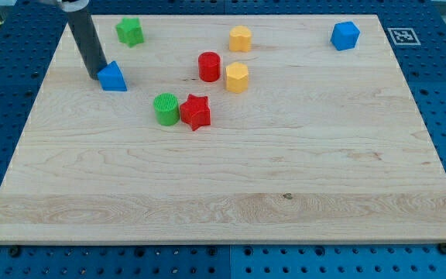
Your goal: Separate yellow hexagon from the red circle
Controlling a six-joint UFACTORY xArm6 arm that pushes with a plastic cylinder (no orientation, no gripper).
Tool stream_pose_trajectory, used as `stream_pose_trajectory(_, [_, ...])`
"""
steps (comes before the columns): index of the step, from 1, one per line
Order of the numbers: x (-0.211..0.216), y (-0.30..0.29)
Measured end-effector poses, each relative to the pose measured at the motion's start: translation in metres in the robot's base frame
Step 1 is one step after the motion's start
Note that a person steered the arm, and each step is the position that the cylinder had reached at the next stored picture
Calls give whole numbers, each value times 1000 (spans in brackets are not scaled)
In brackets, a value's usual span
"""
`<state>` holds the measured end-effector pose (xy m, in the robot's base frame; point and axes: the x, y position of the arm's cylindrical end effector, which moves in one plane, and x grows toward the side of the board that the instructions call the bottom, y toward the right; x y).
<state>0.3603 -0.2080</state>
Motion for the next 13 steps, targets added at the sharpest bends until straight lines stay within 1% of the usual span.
stream_pose_trajectory(1, [-5, -5])
stream_pose_trajectory(2, [-37, -1])
stream_pose_trajectory(3, [-33, 22])
stream_pose_trajectory(4, [2, 22])
stream_pose_trajectory(5, [12, 13])
stream_pose_trajectory(6, [-4, 14])
stream_pose_trajectory(7, [-8, 33])
stream_pose_trajectory(10, [-10, 43])
stream_pose_trajectory(11, [-17, 80])
stream_pose_trajectory(13, [-13, 156])
